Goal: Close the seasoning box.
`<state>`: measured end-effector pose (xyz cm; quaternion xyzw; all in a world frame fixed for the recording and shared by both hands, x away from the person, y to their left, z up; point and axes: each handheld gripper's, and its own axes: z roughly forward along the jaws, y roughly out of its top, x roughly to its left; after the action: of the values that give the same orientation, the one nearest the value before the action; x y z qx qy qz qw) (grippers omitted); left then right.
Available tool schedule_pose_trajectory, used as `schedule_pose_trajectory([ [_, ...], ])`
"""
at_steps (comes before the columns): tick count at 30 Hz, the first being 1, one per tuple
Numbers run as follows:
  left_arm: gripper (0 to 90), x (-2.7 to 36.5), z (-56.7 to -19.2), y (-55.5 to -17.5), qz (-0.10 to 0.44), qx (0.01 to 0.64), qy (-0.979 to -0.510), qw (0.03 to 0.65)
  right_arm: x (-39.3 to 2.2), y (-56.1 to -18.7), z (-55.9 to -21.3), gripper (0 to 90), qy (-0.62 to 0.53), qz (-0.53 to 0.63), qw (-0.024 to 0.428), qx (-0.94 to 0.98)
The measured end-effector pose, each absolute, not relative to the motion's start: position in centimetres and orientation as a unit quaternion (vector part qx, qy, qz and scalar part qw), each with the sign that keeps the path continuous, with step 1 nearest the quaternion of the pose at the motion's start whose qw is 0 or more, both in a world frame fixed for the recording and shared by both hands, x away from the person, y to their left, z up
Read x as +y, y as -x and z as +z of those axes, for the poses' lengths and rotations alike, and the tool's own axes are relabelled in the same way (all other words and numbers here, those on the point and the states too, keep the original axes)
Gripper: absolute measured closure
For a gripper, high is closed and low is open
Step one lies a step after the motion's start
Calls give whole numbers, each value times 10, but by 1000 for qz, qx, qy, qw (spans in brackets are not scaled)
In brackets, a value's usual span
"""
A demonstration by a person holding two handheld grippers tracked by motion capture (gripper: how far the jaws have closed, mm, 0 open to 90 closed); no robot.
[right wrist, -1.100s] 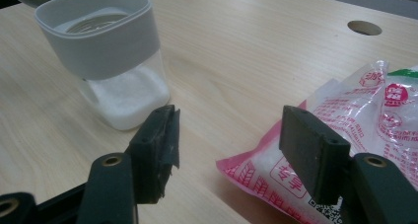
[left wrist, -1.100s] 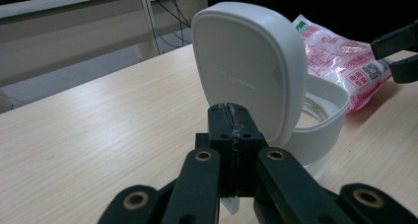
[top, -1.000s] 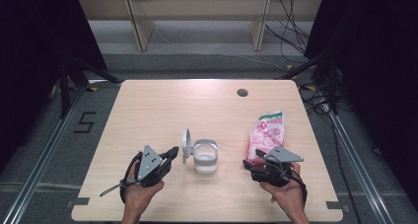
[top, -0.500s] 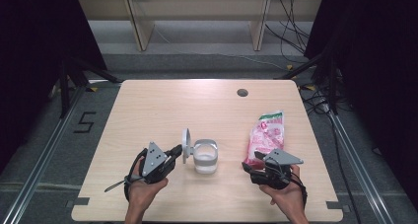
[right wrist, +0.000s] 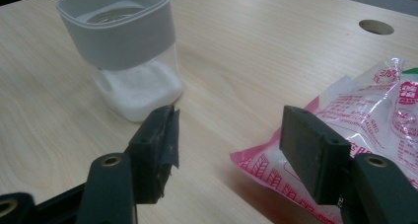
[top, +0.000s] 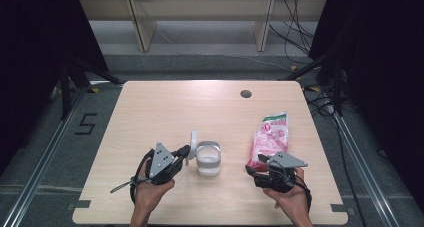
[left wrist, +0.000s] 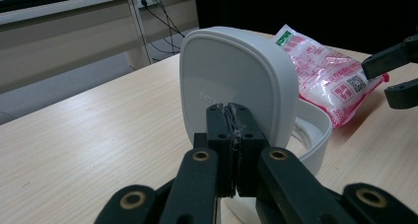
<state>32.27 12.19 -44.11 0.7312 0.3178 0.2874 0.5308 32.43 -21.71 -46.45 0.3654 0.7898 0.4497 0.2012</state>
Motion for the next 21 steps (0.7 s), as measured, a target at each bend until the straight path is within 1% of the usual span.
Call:
schedule_pose_trajectory([
  [2, 879, 120, -440, -321, 289, 312, -734, 530, -217, -323, -464, 398, -372, 446, 189, 792],
  [5, 879, 116, -439, -320, 289, 308, -737, 528, -218, -323, -464, 398, -365, 442, 194, 796],
  [8, 871, 111, -438, -319, 279, 299, -738, 537, -216, -321, -463, 398, -381, 445, 189, 788],
  [9, 867, 111, -438, -319, 278, 295, -739, 538, -219, -323, -463, 398, -365, 442, 203, 794],
  [12, 845, 111, -438, -317, 275, 301, -740, 536, -217, -322, -463, 398, -377, 446, 197, 787],
  [13, 829, 112, -438, -317, 273, 302, -739, 537, -218, -323, -464, 398, -371, 446, 200, 789],
  [14, 810, 113, -438, -317, 269, 302, -739, 538, -217, -321, -463, 398, -383, 445, 190, 787],
  [18, 741, 116, -439, -316, 265, 306, -739, 539, -218, -322, -463, 398, -373, 444, 197, 790],
  [21, 655, 118, -440, -316, 255, 310, -738, 543, -218, -322, -464, 398, -378, 447, 197, 787],
])
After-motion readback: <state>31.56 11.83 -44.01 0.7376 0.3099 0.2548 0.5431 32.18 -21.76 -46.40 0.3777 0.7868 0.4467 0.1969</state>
